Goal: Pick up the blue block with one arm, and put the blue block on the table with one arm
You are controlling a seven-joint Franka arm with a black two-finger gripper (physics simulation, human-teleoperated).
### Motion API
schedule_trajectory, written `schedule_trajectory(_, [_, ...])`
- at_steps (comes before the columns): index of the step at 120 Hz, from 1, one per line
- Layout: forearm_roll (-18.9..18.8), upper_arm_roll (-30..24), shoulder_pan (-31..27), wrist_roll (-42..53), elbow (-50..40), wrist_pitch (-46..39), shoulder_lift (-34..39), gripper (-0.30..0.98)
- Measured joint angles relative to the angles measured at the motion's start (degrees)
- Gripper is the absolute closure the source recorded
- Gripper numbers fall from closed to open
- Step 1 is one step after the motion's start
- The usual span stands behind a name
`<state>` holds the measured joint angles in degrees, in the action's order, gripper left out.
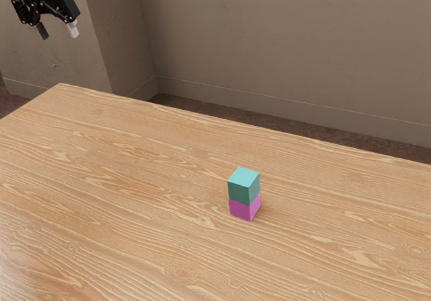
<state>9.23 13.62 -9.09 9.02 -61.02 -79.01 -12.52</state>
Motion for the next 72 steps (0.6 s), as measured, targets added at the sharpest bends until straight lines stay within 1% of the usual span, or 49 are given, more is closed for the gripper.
schedule_trajectory(26, [0.0, 0.0, 0.0, 0.1, 0.1, 0.0, 0.0, 0.02])
schedule_trajectory(32, [-1.1, -0.4, 0.9, 0.2, 3.2, 0.1, 3.1, 0.02])
schedule_trajectory(39, [-3.8, -0.6, 5.9, 0.6, 5.3, 0.1, 9.4, 0.02])
schedule_trajectory(46, [-6.1, -0.7, 12.1, 1.8, 5.6, 0.4, 12.3, 0.02])
schedule_trajectory(52, [-8.6, -0.9, 16.8, 2.8, 5.6, 0.8, 12.0, 0.02])
schedule_trajectory(57, [-10.5, -0.5, 20.9, 3.5, 3.8, 1.1, 11.2, 0.02])
schedule_trajectory(62, [-11.0, 0.4, 23.9, 4.2, 1.4, 1.1, 8.9, 0.02])
schedule_trajectory(66, [-10.8, 0.7, 22.9, 4.8, 0.3, 1.1, 6.4, 0.03])
schedule_trajectory(72, [-10.1, 1.0, 15.6, 5.5, -1.7, 0.3, 3.2, 0.03])
